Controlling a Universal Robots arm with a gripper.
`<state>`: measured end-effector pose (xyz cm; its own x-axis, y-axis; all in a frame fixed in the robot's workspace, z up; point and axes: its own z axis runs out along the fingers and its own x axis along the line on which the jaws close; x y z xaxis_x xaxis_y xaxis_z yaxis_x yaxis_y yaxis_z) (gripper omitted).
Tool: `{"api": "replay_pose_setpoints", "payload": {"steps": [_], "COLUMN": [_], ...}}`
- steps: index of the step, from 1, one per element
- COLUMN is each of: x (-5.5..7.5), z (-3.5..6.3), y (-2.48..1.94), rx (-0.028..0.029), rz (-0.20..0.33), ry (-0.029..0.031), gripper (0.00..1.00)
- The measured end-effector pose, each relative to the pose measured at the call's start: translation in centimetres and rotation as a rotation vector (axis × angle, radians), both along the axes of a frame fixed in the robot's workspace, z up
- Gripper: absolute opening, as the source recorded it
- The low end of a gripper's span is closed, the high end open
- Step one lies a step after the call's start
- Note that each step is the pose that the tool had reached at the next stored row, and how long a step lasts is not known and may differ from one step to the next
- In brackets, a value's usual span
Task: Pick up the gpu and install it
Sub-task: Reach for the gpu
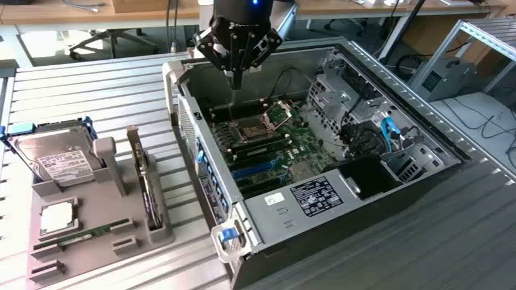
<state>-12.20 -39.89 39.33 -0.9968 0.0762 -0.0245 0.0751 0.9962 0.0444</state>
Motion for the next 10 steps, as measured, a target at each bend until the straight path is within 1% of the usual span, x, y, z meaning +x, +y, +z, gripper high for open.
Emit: {"api": "replay_pose_setpoints", "payload": {"steps": [10], "x": [-0.22], "z": [0.0], "y": [0.0], "rx": [0.0], "rz": [0.0], "ry": [0.0], "gripper": [0.11]}}
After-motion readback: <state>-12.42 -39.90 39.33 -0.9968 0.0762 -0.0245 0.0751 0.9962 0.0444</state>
